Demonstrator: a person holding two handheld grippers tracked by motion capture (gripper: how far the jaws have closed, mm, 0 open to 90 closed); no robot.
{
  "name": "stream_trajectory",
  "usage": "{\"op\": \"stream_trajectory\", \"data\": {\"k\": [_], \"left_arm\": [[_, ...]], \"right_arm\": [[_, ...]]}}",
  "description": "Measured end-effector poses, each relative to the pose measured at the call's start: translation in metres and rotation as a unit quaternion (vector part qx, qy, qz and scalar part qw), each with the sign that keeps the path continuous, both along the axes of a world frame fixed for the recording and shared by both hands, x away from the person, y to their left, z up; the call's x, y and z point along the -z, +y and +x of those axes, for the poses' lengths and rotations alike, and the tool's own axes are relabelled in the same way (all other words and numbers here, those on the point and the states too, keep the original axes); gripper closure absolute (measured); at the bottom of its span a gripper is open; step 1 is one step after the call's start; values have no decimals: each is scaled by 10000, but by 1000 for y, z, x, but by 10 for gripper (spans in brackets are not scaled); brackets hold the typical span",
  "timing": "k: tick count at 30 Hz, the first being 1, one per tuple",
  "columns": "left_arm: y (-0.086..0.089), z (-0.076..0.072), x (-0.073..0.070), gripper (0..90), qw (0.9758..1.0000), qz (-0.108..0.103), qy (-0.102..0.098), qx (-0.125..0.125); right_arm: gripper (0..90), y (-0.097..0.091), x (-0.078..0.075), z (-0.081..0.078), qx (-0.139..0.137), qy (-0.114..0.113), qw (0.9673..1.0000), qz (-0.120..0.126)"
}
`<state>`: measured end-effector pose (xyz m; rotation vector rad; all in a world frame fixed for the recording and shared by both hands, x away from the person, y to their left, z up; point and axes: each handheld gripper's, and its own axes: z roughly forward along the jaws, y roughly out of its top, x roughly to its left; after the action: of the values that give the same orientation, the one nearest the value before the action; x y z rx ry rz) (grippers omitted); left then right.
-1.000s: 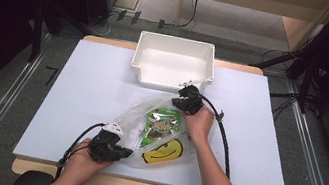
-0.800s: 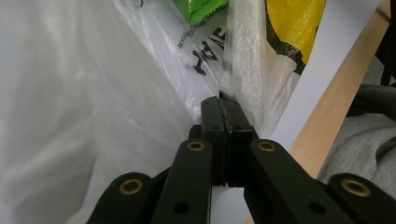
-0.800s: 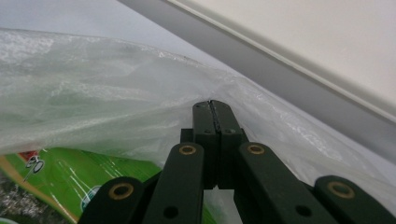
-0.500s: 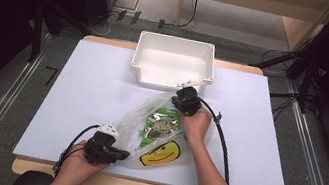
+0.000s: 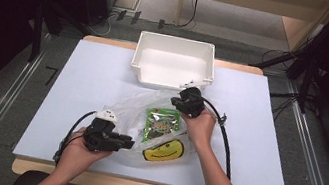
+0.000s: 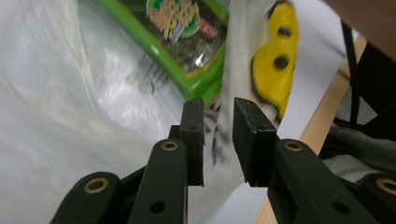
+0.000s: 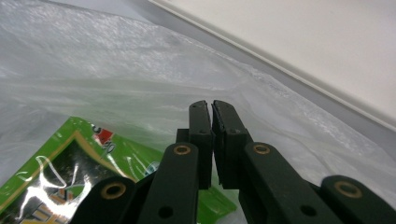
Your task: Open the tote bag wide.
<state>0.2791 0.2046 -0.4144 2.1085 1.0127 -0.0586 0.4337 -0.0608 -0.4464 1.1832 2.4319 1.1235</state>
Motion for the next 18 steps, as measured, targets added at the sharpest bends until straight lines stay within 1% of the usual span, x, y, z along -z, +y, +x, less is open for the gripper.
{"op": "stream_trajectory", "data": {"k": [2, 3, 5, 7, 9, 10, 12, 13, 14, 16, 17, 18], "left_arm": [[-1, 6, -6, 712, 10000, 25, 9, 32], [-1, 8, -9, 700, 10000, 13, -12, 37], [-1, 14, -14, 691, 10000, -28, -86, 34], [-3, 18, -20, 689, 9998, -78, -171, 71], [-5, 24, -24, 689, 9997, -123, -194, 118], [-6, 28, -26, 686, 9997, -145, -139, 136], [-8, 36, -29, 681, 9996, -166, -14, 212], [-10, 40, -33, 686, 9997, -142, -42, 212], [-11, 42, -35, 701, 9995, -166, -88, 234], [-14, 48, -41, 725, 9994, -78, -182, 268], [-15, 52, -43, 751, 9994, -44, -191, 280], [-17, 55, -46, 765, 9993, -22, -266, 269]], "right_arm": [[864, -1, -3, -3, -21, -38, 10000, 77], [850, -2, -5, -5, -29, 10, 9999, 118], [838, -3, -8, -7, -79, 0, 9998, 208], [824, -5, -11, -11, -151, -61, 9997, 198], [812, -7, -13, -14, -187, -34, 9996, 219], [810, -9, -14, -16, -183, -2, 9995, 254], [808, -13, -15, -19, -255, -26, 9993, 261], [809, -15, -15, -21, -277, -16, 9993, 270], [811, -17, -15, -23, -293, 11, 9992, 282], [824, -20, -15, -26, -321, -4, 9990, 300], [835, -22, -16, -28, -326, 32, 9989, 330], [843, -23, -16, -29, -345, 24, 9988, 336]]}}
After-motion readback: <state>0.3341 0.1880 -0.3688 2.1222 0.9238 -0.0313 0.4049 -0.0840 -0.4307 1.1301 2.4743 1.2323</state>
